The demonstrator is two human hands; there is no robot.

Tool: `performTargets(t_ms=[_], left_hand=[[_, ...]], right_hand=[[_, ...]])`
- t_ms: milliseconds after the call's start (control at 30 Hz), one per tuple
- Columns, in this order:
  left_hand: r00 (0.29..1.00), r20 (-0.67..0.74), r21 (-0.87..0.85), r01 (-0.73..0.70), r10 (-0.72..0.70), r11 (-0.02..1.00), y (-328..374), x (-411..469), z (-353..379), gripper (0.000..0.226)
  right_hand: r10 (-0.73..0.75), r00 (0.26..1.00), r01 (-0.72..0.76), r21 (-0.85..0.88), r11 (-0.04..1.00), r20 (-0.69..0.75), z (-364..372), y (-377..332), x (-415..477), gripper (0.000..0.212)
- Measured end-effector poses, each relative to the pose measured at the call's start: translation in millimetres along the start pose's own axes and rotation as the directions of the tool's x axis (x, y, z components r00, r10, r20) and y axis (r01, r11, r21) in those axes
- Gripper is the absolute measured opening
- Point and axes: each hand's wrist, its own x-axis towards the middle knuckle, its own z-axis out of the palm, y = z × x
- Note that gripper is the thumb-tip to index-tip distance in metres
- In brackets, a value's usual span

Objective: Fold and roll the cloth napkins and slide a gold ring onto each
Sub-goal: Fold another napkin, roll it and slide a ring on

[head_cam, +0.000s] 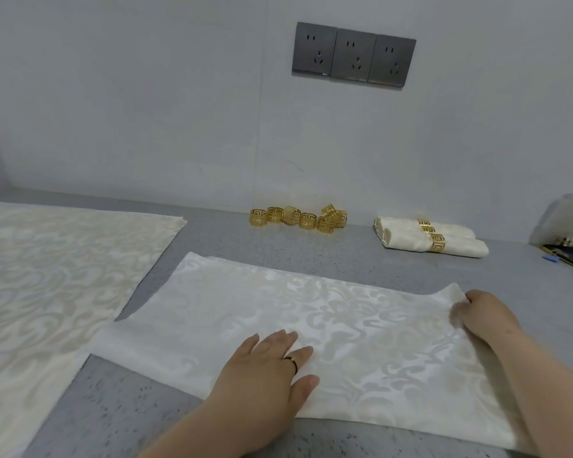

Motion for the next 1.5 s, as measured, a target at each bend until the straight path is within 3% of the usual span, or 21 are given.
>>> performTargets(t_ms=[100, 200, 367, 500, 600, 733, 800, 833, 900, 1000, 1167, 1233, 1267, 1333, 1400, 1500], left_hand=[[1.000, -0.031, -0.012, -0.006, 0.006, 1.000, -3.1, 3.0, 3.6, 0.106], [1.000, -0.028, -0.023, -0.006, 0.005, 1.000, -3.6, 3.8, 3.1, 0.122], [0.998, -0.059, -0.087, 0.000, -0.005, 0.996, -2.3, 3.0, 0.1, 0.122], [0.948, -0.313, -0.005, -0.060, 0.055, 0.998, -2.3, 7.3, -4.5, 0.108], [0.970, -0.239, 0.022, -0.045, 0.049, 0.999, -7.0, 9.6, 1.9, 0.102], [0.982, -0.190, 0.011, -0.013, 0.015, 1.000, -10.4, 11.0, 11.9, 0.069], [0.995, -0.094, -0.081, -0.033, 0.025, 0.996, -9.0, 8.2, -0.4, 0.061], [0.986, -0.158, -0.095, -0.068, 0.053, 0.993, -10.7, 14.0, 4.2, 0.072], [0.999, -0.031, -0.073, -0.037, 0.035, 0.997, -9.3, 15.5, 1.7, 0.103], [0.999, 0.029, -0.077, -0.023, 0.025, 0.997, -10.2, 19.3, -0.9, 0.113], [0.998, -0.047, -0.107, -0.037, 0.032, 0.994, -11.9, 16.6, 4.9, 0.110], [0.985, -0.155, -0.019, -0.086, 0.082, 0.996, -13.7, 15.9, 1.5, 0.093], [0.990, -0.140, -0.051, -0.029, 0.021, 0.998, -11.7, 12.9, -8.3, 0.083], [0.974, -0.215, -0.041, -0.075, 0.064, 0.996, -10.0, 16.3, -2.0, 0.093], [0.988, -0.141, -0.026, -0.059, 0.054, 0.998, -8.4, 14.4, 3.5, 0.101], [0.994, -0.113, -0.086, -0.013, 0.003, 0.996, -12.6, 12.3, 0.7, 0.059]], right_hand=[[-0.007, 0.999, 0.008, -0.036, 0.999, 0.033, -1.2, -3.7, 0.3, 0.014], [-0.030, 0.999, 0.031, -0.017, 0.999, 0.030, -9.8, -12.4, 3.3, 0.028], [-0.086, 0.988, 0.065, 0.161, 0.985, 0.127, -23.7, -39.0, 9.9, 0.047], [-0.239, 0.955, 0.223, 0.107, 0.969, 0.175, -13.5, -59.3, 12.1, 0.026], [-0.436, 0.868, 0.448, 0.005, 0.894, 0.237, 17.1, -88.4, 1.2, 0.007], [-0.561, 0.766, 0.574, 0.058, 0.817, 0.313, 53.4, -130.4, -9.5, 0.018], [-0.569, 0.743, 0.594, 0.044, 0.803, 0.352, 61.0, -141.4, -8.3, 0.019], [-0.565, 0.742, 0.600, 0.017, 0.800, 0.362, 63.1, -145.6, -7.4, 0.018], [-0.553, 0.756, 0.592, -0.003, 0.806, 0.351, 63.8, -148.6, -5.8, 0.013], [-0.555, 0.766, 0.583, 0.012, 0.812, 0.324, 63.1, -150.1, -5.6, 0.010], [-0.553, 0.731, 0.589, 0.039, 0.807, 0.399, 68.0, -151.9, -5.2, 0.016], [-0.544, 0.723, 0.588, 0.034, 0.808, 0.426, 70.5, -154.3, -6.1, 0.022], [-0.543, 0.724, 0.589, 0.027, 0.807, 0.426, 70.9, -155.6, -6.7, 0.023], [-0.548, 0.732, 0.585, 0.039, 0.810, 0.404, 70.9, -157.9, -7.8, 0.025], [-0.556, 0.743, 0.577, 0.063, 0.814, 0.373, 71.2, -159.3, -8.3, 0.027], [-0.563, 0.758, 0.594, 0.008, 0.804, 0.329, 72.1, -161.8, -8.2, 0.028]])
